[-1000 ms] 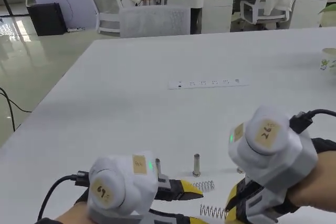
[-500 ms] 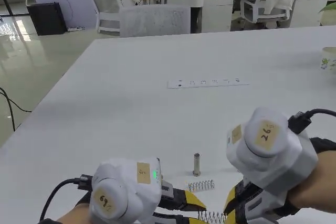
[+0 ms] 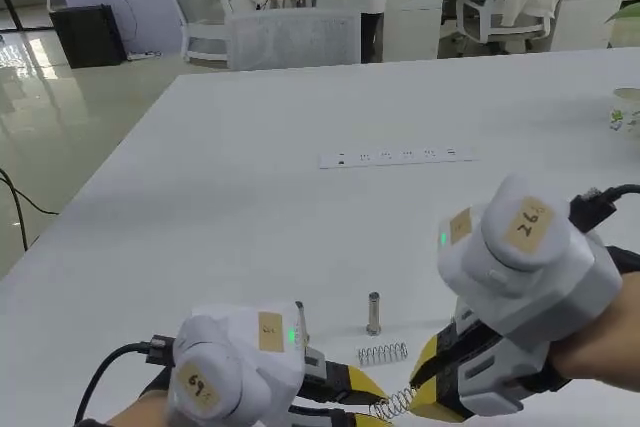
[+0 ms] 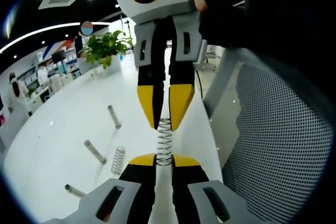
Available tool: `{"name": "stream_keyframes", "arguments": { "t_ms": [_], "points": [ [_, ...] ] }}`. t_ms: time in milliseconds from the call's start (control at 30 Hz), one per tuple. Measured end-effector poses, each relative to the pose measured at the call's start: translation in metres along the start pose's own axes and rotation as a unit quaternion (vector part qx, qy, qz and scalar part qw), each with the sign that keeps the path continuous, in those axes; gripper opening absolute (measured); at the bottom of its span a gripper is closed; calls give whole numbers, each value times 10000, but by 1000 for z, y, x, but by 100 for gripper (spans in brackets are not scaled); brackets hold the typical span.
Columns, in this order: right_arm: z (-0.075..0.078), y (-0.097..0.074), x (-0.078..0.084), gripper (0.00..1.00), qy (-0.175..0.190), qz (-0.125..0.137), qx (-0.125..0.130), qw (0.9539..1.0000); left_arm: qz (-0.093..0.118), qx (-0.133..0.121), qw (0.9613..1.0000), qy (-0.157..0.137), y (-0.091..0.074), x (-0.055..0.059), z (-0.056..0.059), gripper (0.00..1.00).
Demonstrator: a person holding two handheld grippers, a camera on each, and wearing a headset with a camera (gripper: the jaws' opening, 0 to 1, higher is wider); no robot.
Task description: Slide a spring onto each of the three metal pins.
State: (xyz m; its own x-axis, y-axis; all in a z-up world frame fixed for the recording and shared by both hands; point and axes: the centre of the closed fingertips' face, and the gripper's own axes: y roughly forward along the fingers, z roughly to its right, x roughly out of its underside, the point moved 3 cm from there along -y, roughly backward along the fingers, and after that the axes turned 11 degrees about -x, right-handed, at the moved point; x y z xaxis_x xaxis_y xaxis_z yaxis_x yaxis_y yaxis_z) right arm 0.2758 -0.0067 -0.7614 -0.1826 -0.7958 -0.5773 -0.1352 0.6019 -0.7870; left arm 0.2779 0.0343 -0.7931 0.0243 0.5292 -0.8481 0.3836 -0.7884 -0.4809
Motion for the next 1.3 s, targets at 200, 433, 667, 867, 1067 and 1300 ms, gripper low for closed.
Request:
{"name": "stream_keyframes", "arguments": {
  "t_ms": [200,433,667,867,1067,1300],
  "points": [
    [0,-1,-10,7,-78,201,14,9998,1,-3,10000,-64,0,0,0,3],
    [-3,-2,-20,7,-179,363,48,9992,50,-5,9999,-144,0,-2,1,3],
    [-4,-1,-18,8,-216,198,85,9995,26,-8,9999,-152,0,-2,2,2],
    [-5,2,-15,8,-207,72,17,9998,-53,52,9999,-76,1,1,6,2],
    [-6,6,-13,9,-179,19,-44,9998,-24,65,9999,-97,0,0,6,2],
    [-5,10,-9,9,-169,-95,-74,9998,-12,69,9999,-88,0,-2,6,2]
  ]
}}
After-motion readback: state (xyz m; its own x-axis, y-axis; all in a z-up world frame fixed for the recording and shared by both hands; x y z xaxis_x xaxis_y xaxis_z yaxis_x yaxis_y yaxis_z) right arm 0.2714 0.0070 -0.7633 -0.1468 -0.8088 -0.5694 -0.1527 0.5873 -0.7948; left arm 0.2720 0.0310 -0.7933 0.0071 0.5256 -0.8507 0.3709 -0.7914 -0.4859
